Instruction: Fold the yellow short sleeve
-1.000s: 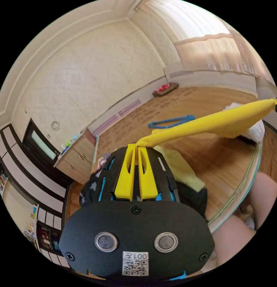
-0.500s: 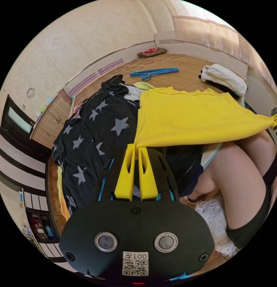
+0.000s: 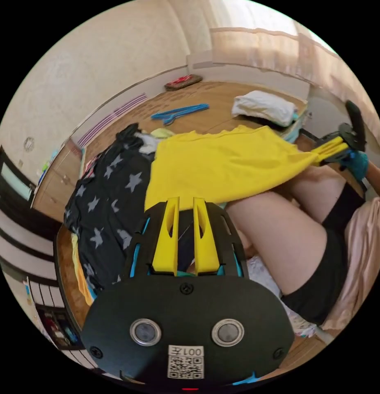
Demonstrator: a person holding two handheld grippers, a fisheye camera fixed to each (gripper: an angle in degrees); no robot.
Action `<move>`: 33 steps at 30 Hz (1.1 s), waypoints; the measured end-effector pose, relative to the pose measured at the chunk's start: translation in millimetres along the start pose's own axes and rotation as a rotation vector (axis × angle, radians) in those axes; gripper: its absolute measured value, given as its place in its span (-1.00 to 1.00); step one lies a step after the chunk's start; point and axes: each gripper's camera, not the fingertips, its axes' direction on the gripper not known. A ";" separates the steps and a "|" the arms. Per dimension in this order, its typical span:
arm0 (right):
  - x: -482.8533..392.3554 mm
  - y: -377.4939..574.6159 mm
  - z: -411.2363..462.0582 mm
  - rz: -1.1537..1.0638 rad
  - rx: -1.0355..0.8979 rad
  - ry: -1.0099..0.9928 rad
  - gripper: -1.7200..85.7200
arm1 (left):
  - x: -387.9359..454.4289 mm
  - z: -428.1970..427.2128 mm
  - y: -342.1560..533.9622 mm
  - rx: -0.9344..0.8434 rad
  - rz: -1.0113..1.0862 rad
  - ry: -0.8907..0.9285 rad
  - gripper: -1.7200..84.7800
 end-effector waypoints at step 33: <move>22.0 15.2 -6.6 -0.075 0.091 0.151 -0.71 | 145.1 37.8 -160.5 0.123 0.401 0.270 -0.98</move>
